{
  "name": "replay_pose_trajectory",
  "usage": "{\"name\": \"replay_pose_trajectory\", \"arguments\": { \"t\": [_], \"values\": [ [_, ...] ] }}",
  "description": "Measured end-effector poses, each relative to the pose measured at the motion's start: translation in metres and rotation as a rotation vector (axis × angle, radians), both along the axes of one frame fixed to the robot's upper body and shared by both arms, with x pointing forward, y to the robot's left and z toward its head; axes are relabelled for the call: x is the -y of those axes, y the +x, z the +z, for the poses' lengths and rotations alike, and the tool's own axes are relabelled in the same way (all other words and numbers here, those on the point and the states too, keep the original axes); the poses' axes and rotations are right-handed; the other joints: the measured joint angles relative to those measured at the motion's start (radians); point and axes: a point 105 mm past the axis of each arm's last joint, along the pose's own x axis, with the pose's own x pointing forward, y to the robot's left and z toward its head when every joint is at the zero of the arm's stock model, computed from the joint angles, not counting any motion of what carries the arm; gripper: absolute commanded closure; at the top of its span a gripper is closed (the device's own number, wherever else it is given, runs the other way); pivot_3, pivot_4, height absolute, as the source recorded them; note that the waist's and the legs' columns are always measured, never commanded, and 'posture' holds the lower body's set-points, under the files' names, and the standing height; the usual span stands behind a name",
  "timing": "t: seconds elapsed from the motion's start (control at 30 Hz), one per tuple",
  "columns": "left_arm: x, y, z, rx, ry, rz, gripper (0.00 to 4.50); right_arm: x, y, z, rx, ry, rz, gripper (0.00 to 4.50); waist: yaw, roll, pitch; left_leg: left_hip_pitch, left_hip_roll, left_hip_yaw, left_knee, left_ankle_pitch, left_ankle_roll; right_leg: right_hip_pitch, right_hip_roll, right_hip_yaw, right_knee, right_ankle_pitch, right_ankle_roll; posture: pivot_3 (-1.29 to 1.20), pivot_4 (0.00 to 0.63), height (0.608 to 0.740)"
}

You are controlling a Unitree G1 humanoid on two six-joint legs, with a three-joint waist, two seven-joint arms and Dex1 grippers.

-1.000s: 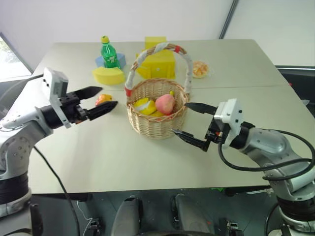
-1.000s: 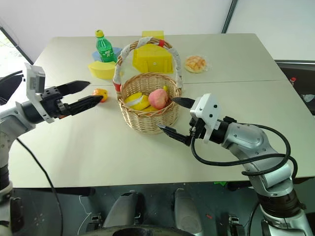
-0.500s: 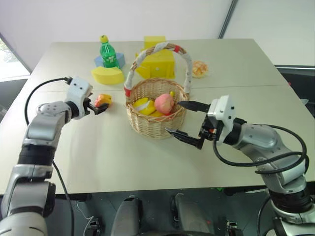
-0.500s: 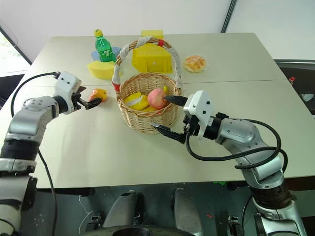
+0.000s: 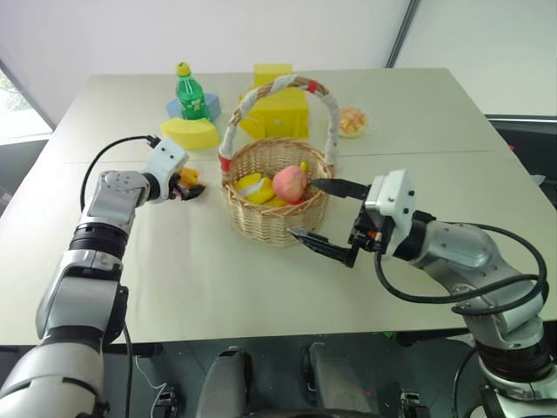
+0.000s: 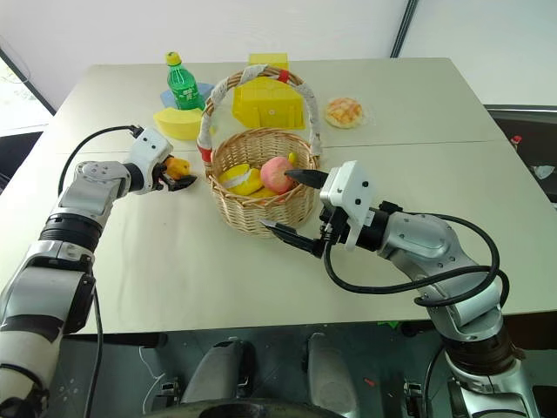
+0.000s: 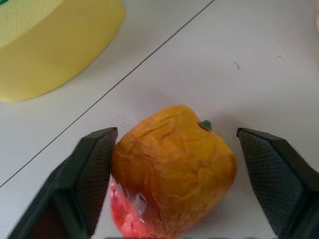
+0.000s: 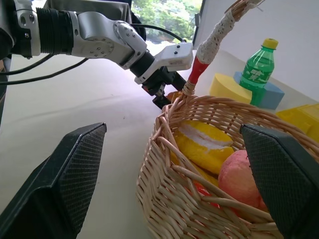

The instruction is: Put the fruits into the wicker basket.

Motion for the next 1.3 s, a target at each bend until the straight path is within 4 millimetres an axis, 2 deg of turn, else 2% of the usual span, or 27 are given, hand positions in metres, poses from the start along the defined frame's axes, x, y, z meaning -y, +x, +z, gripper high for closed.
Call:
{"name": "replay_pose_trajectory", "arguments": {
  "t": [0.03,0.07,0.23,0.3,0.37,0.43,0.47,0.6,0.63,0.7,0.77,0.83,0.93,1.03,1.1,1.2,1.3],
  "values": [
    [0.000,0.000,0.000,0.000,0.000,-0.002,2.18,0.000,0.000,0.000,0.000,0.000,-0.001,0.00,0.001,0.000,0.000,0.000,0.000,0.000,0.000,0.000,0.000,0.000,0.000,0.000,0.000,0.000,0.000,0.00,0.150,0.740],
    [0.000,0.000,0.000,0.000,0.001,-0.002,2.33,0.000,0.000,0.000,0.000,0.001,-0.002,0.00,0.002,0.000,0.000,0.000,0.000,0.000,0.000,0.000,0.000,0.000,0.000,0.000,0.000,0.000,0.000,0.00,0.150,0.740],
    [-0.015,-0.005,0.003,0.008,0.021,0.027,2.34,0.000,0.000,0.000,0.001,0.002,-0.005,0.00,-0.002,0.000,0.000,0.000,0.000,0.000,0.000,0.000,0.000,-0.001,0.000,0.000,0.000,0.000,0.000,0.00,0.150,0.740],
    [-0.024,-0.014,0.010,0.027,-0.004,0.027,2.34,0.000,0.000,0.000,0.001,0.001,-0.006,0.00,-0.004,0.000,0.000,-0.001,0.001,0.000,0.000,0.000,0.000,-0.001,0.000,0.001,0.001,0.000,0.000,0.00,0.150,0.740],
    [-0.025,-0.029,0.028,0.079,-0.076,-0.023,2.34,0.000,-0.001,-0.001,0.000,0.001,-0.006,0.00,-0.004,0.000,0.000,-0.001,0.004,0.000,0.000,0.000,0.000,-0.002,-0.001,0.001,0.001,0.000,0.000,0.00,0.150,0.740],
    [-0.010,-0.052,0.055,0.138,-0.171,-0.142,2.34,0.001,-0.001,-0.001,-0.001,0.000,-0.005,0.00,0.000,0.000,0.000,-0.002,0.004,0.000,0.000,0.000,0.000,-0.002,-0.002,0.001,0.001,0.000,0.000,0.00,0.150,0.740],
    [0.001,-0.069,0.068,0.152,-0.216,-0.226,2.34,0.001,-0.001,-0.001,0.000,-0.001,-0.003,0.00,0.000,0.000,0.000,-0.002,0.004,0.000,0.000,0.000,-0.001,-0.002,-0.003,0.001,0.000,0.000,0.000,0.00,0.150,0.740],
    [0.072,-0.132,0.107,0.161,-0.315,-0.583,2.34,0.007,0.004,-0.004,-0.012,-0.014,-0.013,0.00,0.012,0.000,0.000,0.001,-0.001,-0.002,0.000,0.000,-0.001,0.003,-0.011,-0.001,-0.001,0.000,0.000,0.00,0.150,0.740],
    [0.082,-0.137,0.111,0.165,-0.333,-0.615,2.34,0.007,0.004,-0.004,-0.013,-0.015,-0.013,0.00,0.013,0.000,0.000,0.002,-0.001,-0.002,0.000,0.000,-0.001,0.004,-0.011,-0.001,-0.001,0.000,0.000,0.00,0.150,0.740],
    [0.116,-0.139,0.115,0.188,-0.371,-0.650,2.34,0.012,0.007,-0.004,-0.007,-0.026,-0.028,0.00,0.021,0.000,0.000,0.002,-0.003,-0.002,0.001,0.000,-0.001,0.005,-0.009,-0.002,-0.001,0.000,0.001,0.00,0.150,0.740],
    [0.150,-0.137,0.108,0.183,-0.377,-0.664,2.34,0.016,0.009,-0.004,0.000,-0.031,-0.043,0.00,0.022,0.000,0.000,0.002,-0.004,-0.001,0.001,0.000,-0.001,0.006,-0.008,-0.001,-0.001,0.001,0.002,0.00,0.150,0.740],
    [0.164,-0.126,0.101,0.194,-0.354,-0.609,2.34,0.018,0.011,-0.005,0.002,-0.037,-0.055,0.00,0.016,0.000,0.000,0.002,-0.005,-0.001,0.001,0.000,-0.001,0.004,-0.005,0.001,-0.001,0.001,0.002,0.00,0.150,0.740],
    [0.167,-0.110,0.093,0.189,-0.346,-0.531,2.34,0.024,0.012,-0.006,0.003,-0.040,-0.081,0.00,0.002,0.000,0.000,0.002,-0.001,-0.001,0.000,0.000,0.000,0.003,0.000,0.002,-0.001,0.001,0.002,0.00,0.150,0.740],
    [0.175,-0.107,0.084,0.163,-0.359,-0.529,0.80,0.028,0.013,-0.008,-0.003,-0.041,-0.106,0.00,0.000,0.000,0.000,0.001,0.000,-0.002,0.000,0.000,0.000,0.002,0.001,0.002,0.000,0.000,0.001,0.00,0.150,0.740],
    [0.177,-0.107,0.083,0.163,-0.351,-0.536,0.03,0.031,0.012,-0.008,-0.005,-0.042,-0.119,0.00,0.000,0.000,0.000,0.001,0.000,-0.001,0.000,0.000,0.000,0.002,0.001,0.002,0.000,0.000,0.001,0.00,0.150,0.740],
    [0.174,-0.103,0.082,0.160,-0.357,-0.528,0.03,0.044,0.012,-0.010,-0.005,-0.064,-0.171,0.00,0.003,0.000,0.000,0.002,0.000,-0.001,0.000,0.000,0.000,0.002,0.001,0.002,-0.001,0.000,0.001,0.00,0.150,0.740],
    [0.174,-0.108,0.089,0.150,-0.440,-0.573,0.03,0.074,0.012,-0.013,-0.013,-0.107,-0.276,0.00,0.009,0.000,0.000,0.001,0.000,-0.001,0.000,0.000,0.000,0.003,0.000,0.002,-0.001,0.000,0.001,0.00,0.150,0.740]
  ]
}}
